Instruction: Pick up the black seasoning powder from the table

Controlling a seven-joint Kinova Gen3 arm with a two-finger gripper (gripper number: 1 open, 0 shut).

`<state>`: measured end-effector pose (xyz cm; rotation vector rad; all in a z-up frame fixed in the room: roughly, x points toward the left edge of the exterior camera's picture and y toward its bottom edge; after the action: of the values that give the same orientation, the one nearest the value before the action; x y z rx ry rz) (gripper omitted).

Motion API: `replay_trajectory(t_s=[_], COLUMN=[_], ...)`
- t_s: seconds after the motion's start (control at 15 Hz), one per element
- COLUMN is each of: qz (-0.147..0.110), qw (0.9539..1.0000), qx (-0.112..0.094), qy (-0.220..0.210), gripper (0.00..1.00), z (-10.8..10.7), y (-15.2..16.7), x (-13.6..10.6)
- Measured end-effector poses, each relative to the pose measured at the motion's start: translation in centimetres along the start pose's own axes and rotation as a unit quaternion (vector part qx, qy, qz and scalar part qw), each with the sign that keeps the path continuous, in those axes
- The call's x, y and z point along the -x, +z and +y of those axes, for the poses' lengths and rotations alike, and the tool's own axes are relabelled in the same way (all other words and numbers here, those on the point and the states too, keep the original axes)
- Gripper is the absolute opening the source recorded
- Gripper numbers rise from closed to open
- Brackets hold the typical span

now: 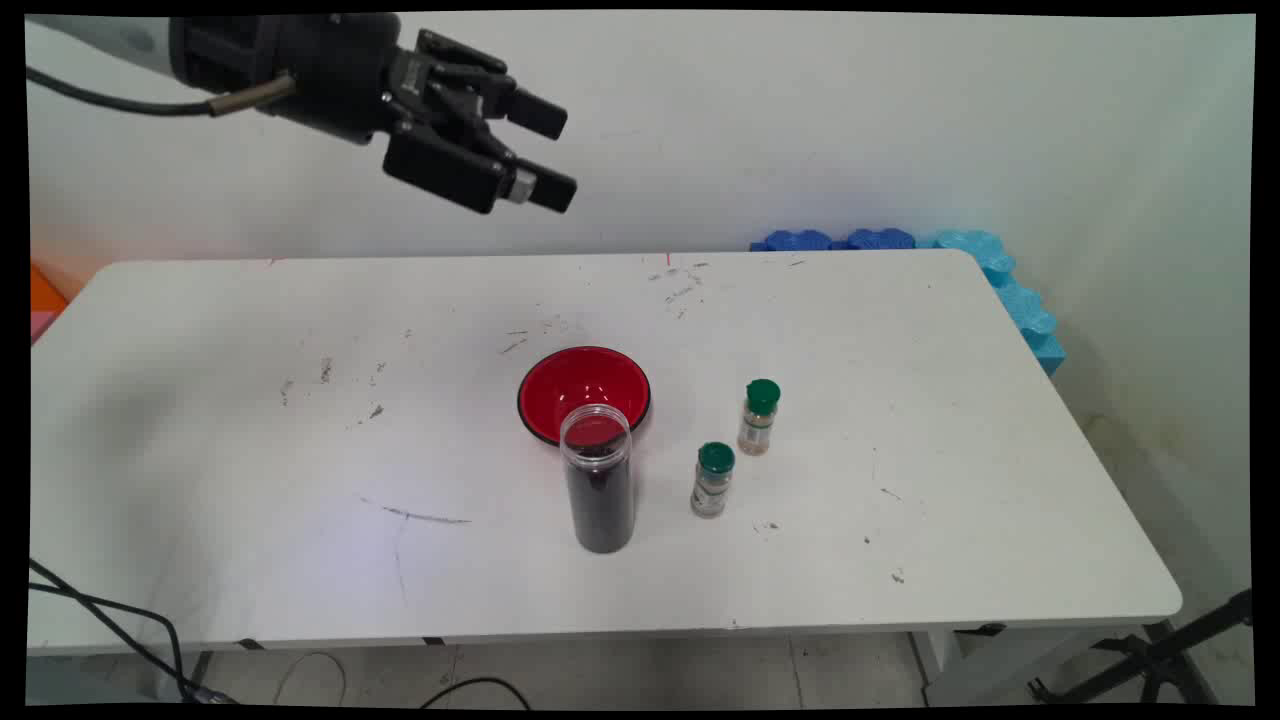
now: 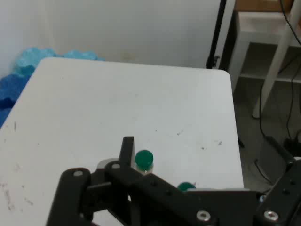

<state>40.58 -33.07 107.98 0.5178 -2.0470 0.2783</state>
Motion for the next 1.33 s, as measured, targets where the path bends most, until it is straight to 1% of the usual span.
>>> replay_trajectory(t_s=[0.2,0.53,0.73,1.0,1.2,1.33], qz=[-0.016,-0.033,-0.046,-0.064,-0.074,-0.079], qw=[0.9999,0.9992,0.9984,0.9972,0.9963,0.9958], qx=[0.006,0.014,0.009,0.001,0.0,0.001], qy=[-0.003,-0.02,-0.031,-0.039,-0.043,-0.045], gripper=[1.0,1.0,1.0,1.0,1.0,1.0], z=[0.5,2.0,2.5,2.9,3.0,3.1], y=[-0.6,-2.6,-3.3,-2.7,-1.5,-0.9], x=[1.2,6.0,9.1,12.9,15.0,15.9])
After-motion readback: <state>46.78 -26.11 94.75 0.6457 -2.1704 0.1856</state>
